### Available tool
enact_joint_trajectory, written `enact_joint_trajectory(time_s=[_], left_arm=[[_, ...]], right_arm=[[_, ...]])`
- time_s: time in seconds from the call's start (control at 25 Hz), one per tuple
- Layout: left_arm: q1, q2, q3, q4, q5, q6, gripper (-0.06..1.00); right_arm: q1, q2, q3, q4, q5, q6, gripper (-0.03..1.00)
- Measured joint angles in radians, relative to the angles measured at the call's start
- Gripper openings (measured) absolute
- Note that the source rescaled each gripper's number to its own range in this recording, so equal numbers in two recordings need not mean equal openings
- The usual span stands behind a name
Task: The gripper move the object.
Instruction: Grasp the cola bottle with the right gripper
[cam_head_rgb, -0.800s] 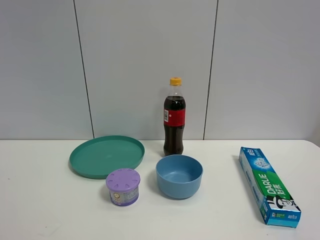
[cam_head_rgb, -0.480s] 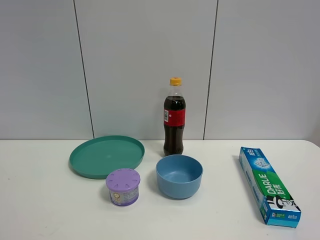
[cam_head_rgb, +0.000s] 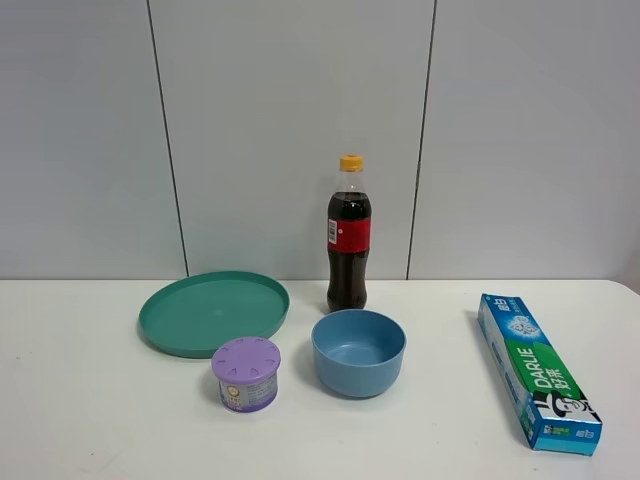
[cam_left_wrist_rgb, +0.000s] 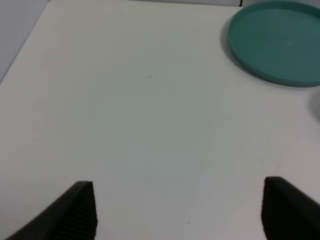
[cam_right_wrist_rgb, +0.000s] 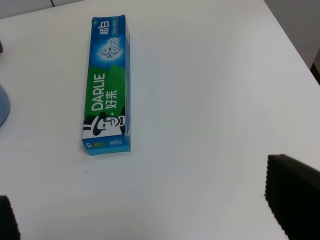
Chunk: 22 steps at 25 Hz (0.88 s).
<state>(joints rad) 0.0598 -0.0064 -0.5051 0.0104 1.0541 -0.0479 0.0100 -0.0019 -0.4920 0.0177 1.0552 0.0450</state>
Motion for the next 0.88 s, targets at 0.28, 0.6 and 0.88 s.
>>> enact_joint_trajectory(time_s=[0.28, 0.6, 0.88], left_arm=[[0.000, 0.000, 0.000, 0.000, 0.000, 0.000, 1.00], [0.000, 0.000, 0.000, 0.000, 0.000, 0.000, 1.00], [0.000, 0.000, 0.000, 0.000, 0.000, 0.000, 1.00]], right_arm=[[0.000, 0.047, -0.113, -0.023, -0.060, -0.003, 1.00], [0.000, 0.424, -0.439, 0.063, -0.100, -0.069, 1.00], [0.000, 0.753, -0.499, 0.545, -0.227, -0.455, 1.00]])
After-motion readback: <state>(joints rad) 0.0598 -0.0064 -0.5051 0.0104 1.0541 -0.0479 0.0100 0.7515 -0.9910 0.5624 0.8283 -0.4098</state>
